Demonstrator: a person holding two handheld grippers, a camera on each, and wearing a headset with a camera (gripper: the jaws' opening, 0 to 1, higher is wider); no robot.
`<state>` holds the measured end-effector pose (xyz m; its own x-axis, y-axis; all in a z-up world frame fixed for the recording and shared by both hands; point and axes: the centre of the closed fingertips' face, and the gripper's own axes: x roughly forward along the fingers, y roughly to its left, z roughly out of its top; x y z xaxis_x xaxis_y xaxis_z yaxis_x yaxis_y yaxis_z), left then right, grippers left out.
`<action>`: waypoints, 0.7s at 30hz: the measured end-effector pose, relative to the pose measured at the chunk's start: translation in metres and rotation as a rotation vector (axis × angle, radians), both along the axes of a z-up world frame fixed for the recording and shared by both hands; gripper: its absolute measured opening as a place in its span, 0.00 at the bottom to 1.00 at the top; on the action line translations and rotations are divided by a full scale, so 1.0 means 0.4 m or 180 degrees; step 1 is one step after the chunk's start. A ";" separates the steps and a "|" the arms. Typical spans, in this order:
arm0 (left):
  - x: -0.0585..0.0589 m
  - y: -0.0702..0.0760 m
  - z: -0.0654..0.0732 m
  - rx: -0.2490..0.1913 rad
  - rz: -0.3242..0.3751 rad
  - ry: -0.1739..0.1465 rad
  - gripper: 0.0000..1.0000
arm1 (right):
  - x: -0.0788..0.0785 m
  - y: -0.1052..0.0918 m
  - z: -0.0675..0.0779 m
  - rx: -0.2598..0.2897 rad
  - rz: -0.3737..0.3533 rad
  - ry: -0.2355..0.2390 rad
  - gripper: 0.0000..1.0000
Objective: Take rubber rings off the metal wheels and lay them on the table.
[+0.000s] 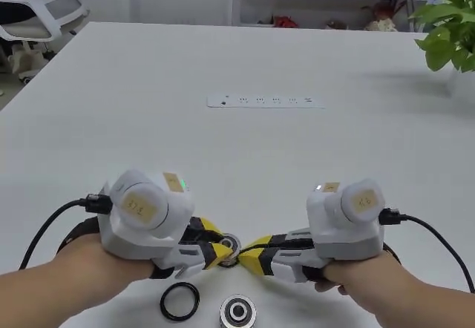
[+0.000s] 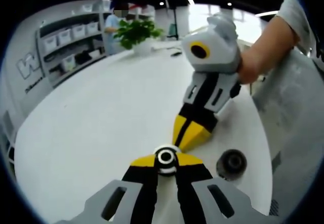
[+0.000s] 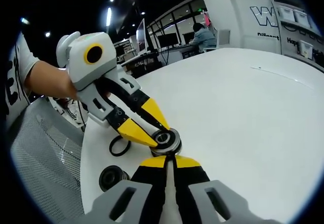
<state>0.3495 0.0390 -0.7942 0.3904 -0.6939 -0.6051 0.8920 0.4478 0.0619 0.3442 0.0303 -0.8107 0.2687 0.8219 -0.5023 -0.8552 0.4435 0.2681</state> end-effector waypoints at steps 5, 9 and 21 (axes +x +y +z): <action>-0.002 0.001 -0.001 0.0006 0.0004 -0.0015 0.14 | 0.001 -0.002 -0.001 0.0093 -0.0119 0.0150 0.00; -0.004 0.001 -0.001 0.0022 -0.0001 -0.0025 0.14 | 0.003 -0.004 0.000 0.0176 -0.0199 0.0276 0.00; -0.008 0.002 -0.002 0.0020 0.0034 -0.0016 0.13 | 0.019 -0.013 0.012 0.0492 -0.0456 0.0600 0.00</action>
<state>0.3461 0.0398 -0.7948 0.4007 -0.6860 -0.6074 0.8868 0.4569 0.0690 0.3520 0.0250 -0.8057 0.3015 0.8529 -0.4262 -0.7153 0.4979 0.4904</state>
